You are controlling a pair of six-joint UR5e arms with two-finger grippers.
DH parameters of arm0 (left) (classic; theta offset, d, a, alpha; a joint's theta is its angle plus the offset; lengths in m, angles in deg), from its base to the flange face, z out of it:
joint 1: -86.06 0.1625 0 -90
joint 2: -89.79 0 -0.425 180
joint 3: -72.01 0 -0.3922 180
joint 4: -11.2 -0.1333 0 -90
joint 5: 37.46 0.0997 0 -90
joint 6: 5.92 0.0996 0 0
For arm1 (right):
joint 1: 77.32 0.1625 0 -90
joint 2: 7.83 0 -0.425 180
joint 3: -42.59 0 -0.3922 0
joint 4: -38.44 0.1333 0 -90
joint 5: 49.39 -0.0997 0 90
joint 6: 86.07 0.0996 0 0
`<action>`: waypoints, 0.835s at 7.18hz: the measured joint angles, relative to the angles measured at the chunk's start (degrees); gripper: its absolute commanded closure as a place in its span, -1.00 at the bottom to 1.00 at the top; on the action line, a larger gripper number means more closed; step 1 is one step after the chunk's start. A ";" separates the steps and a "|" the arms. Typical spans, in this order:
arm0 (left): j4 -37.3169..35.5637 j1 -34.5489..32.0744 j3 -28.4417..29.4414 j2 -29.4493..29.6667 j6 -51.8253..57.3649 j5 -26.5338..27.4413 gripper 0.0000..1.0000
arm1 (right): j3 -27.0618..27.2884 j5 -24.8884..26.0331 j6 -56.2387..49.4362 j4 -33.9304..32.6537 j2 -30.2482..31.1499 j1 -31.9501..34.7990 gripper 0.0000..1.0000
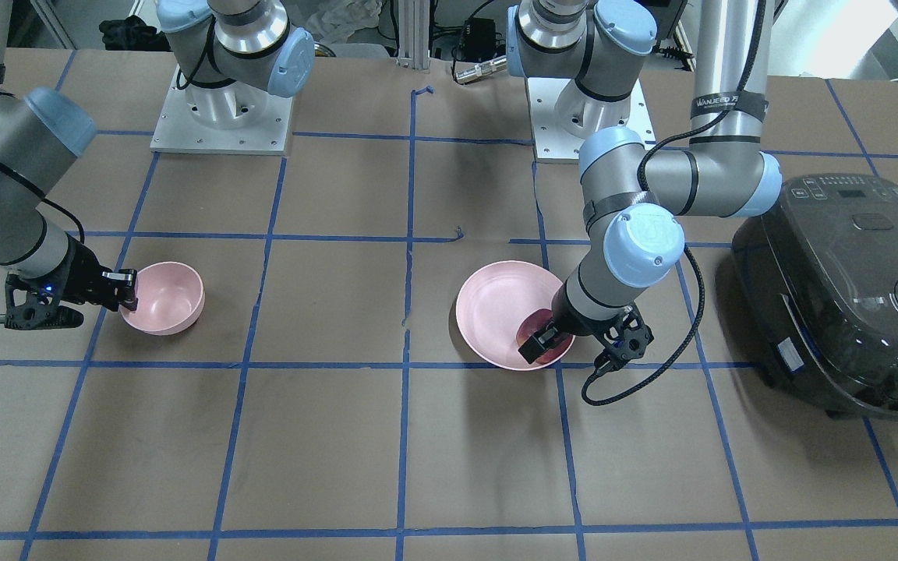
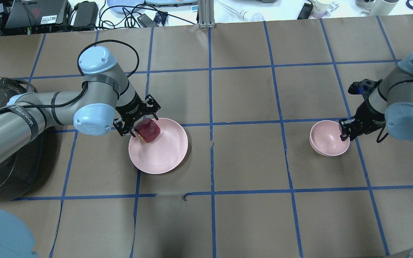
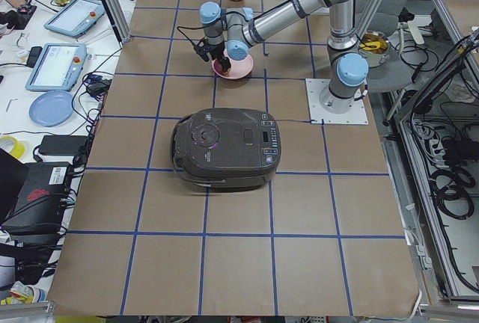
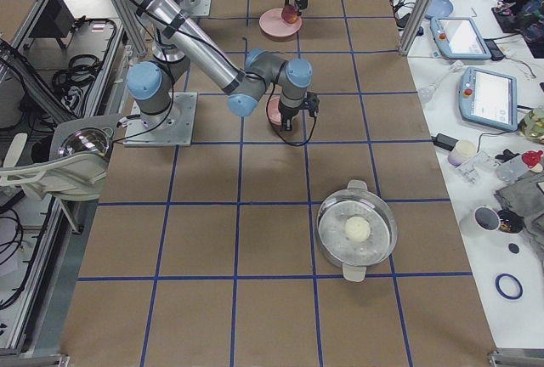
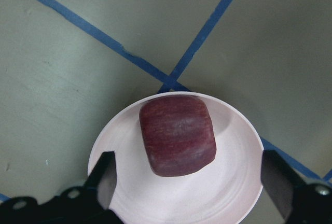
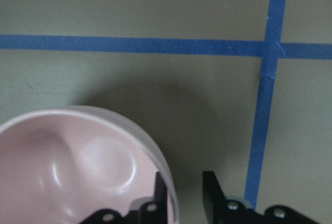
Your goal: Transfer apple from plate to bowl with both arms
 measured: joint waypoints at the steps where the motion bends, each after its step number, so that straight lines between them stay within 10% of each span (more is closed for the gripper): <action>1: -0.14 0.00 -0.16 0.10 0.51 0.00 0.82 | -0.11 -0.04 0.23 0.17 0.09 0.23 1.00; 6: -0.29 0.61 1.14 -2.91 18.29 2.75 1.00 | -5.64 -1.57 27.04 2.63 0.17 24.28 1.00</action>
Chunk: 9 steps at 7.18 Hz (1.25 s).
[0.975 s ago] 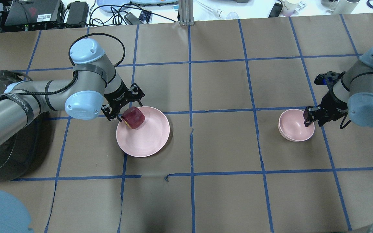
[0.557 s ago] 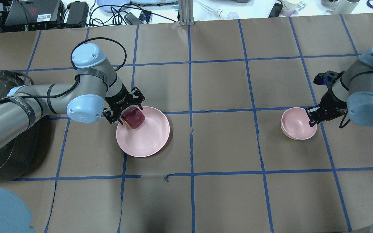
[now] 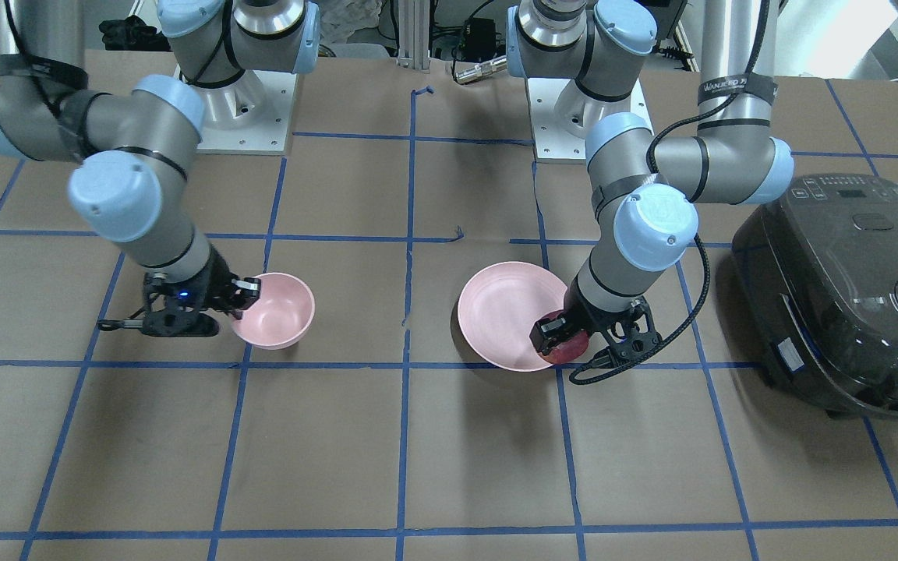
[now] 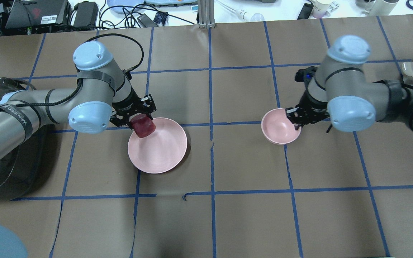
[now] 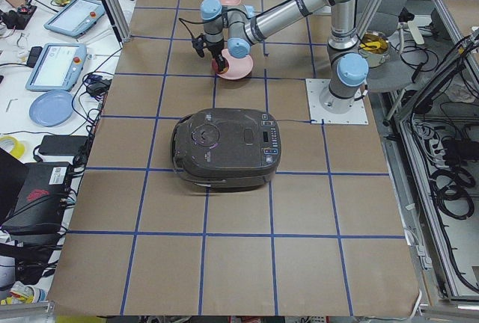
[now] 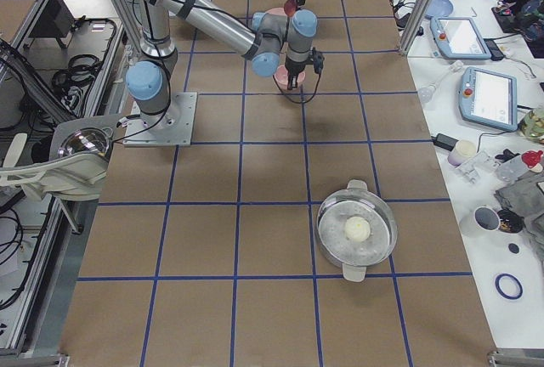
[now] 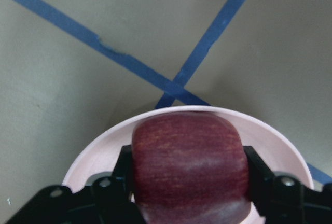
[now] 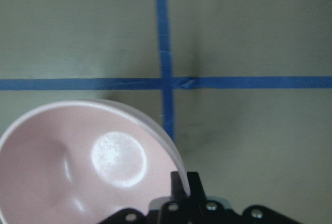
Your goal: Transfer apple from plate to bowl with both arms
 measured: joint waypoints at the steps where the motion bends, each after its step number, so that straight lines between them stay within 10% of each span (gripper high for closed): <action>1: 0.36 0.14 0.82 -1.38 5.19 0.78 1.00 | -0.15 -0.25 4.06 0.07 -0.22 4.04 1.00; 3: 0.76 -0.31 1.49 -3.14 15.88 1.09 0.92 | 1.89 -0.82 6.20 -0.52 -0.66 6.58 0.92; 4: 0.74 -0.93 1.55 -3.61 18.95 0.84 1.00 | 2.71 -1.47 6.24 -0.85 -1.10 6.77 -0.98; 9: 0.43 -5.03 2.76 -4.14 15.52 -1.13 1.00 | -9.87 -1.15 8.49 11.78 3.70 6.72 -1.00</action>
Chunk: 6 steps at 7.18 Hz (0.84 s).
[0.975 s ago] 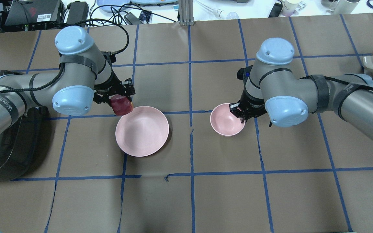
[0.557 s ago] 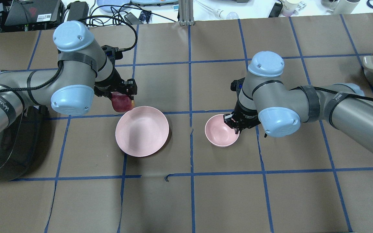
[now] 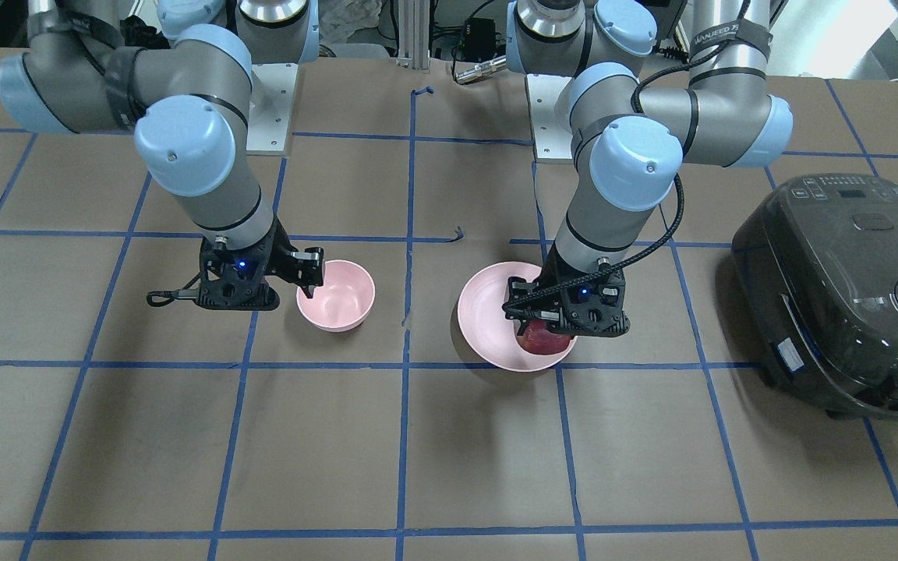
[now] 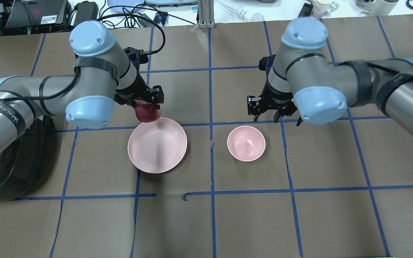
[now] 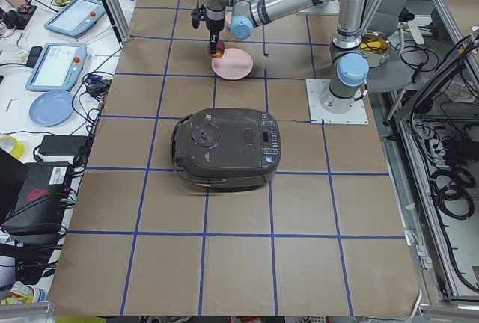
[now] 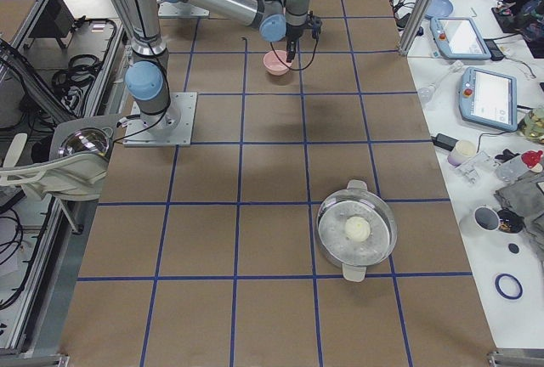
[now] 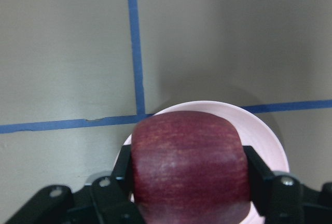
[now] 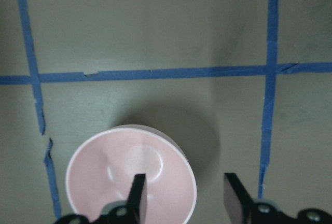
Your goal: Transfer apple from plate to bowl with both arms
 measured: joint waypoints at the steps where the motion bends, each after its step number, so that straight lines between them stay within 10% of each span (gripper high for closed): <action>1: -0.05 -1.30 0.93 0.48 -3.77 -0.43 1.00 | -5.90 1.28 0.18 8.00 2.02 0.00 -1.00; 6: -0.65 -15.40 5.08 4.74 -26.44 -2.02 1.00 | -25.68 5.06 0.05 26.99 4.31 0.04 -1.00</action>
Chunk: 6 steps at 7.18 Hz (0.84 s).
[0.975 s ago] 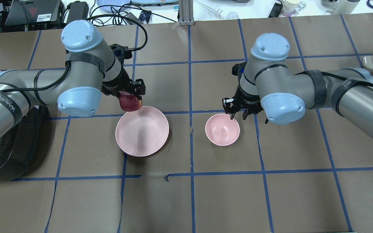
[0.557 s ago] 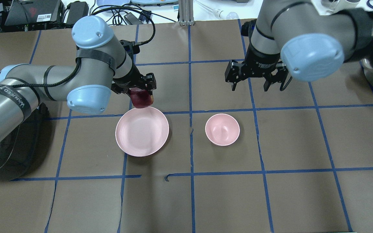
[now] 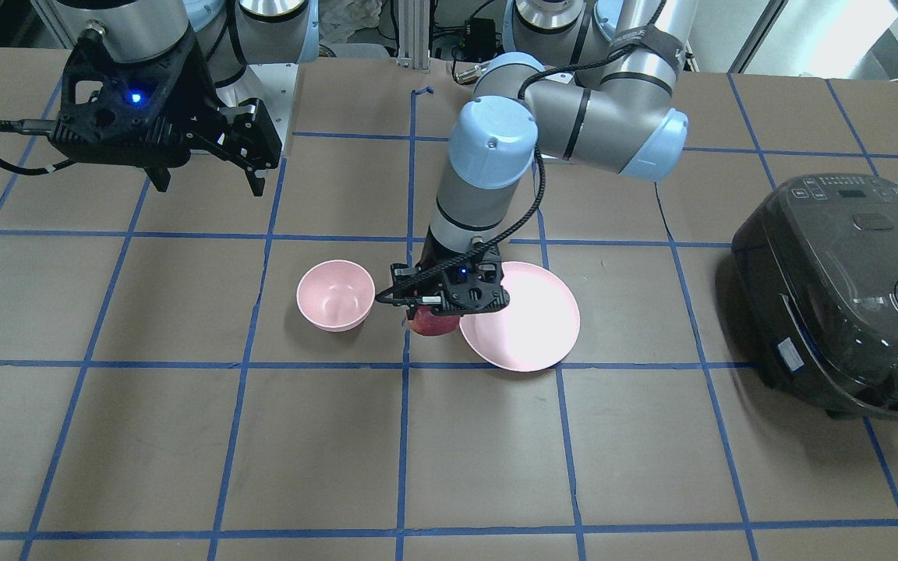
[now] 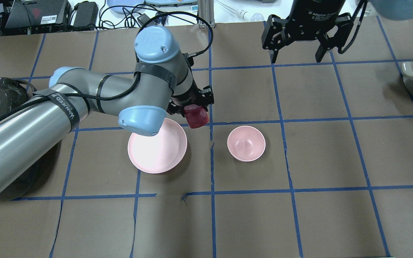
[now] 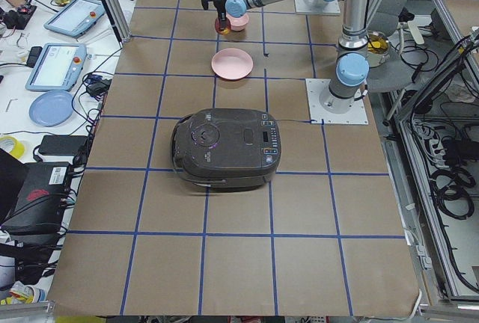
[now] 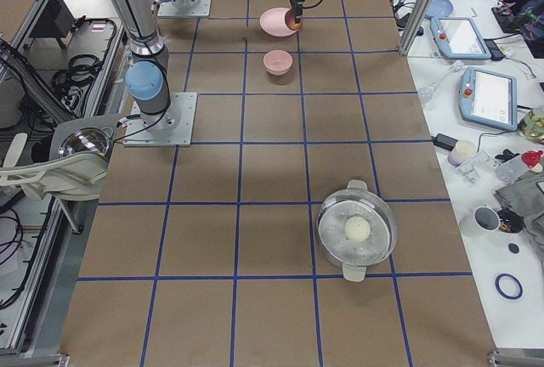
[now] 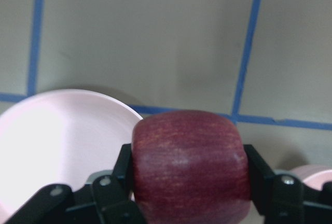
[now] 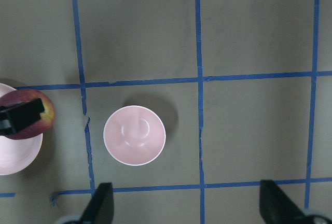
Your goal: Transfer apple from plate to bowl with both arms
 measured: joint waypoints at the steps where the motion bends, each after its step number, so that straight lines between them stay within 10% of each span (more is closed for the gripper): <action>1: -0.21 -2.67 1.13 0.94 -3.68 0.09 1.00 | -0.06 0.22 0.05 0.03 -0.10 0.00 -1.00; 6: -6.19 -9.16 3.23 6.87 -12.15 0.08 1.00 | -0.14 0.84 -0.04 0.03 -0.18 0.03 -1.00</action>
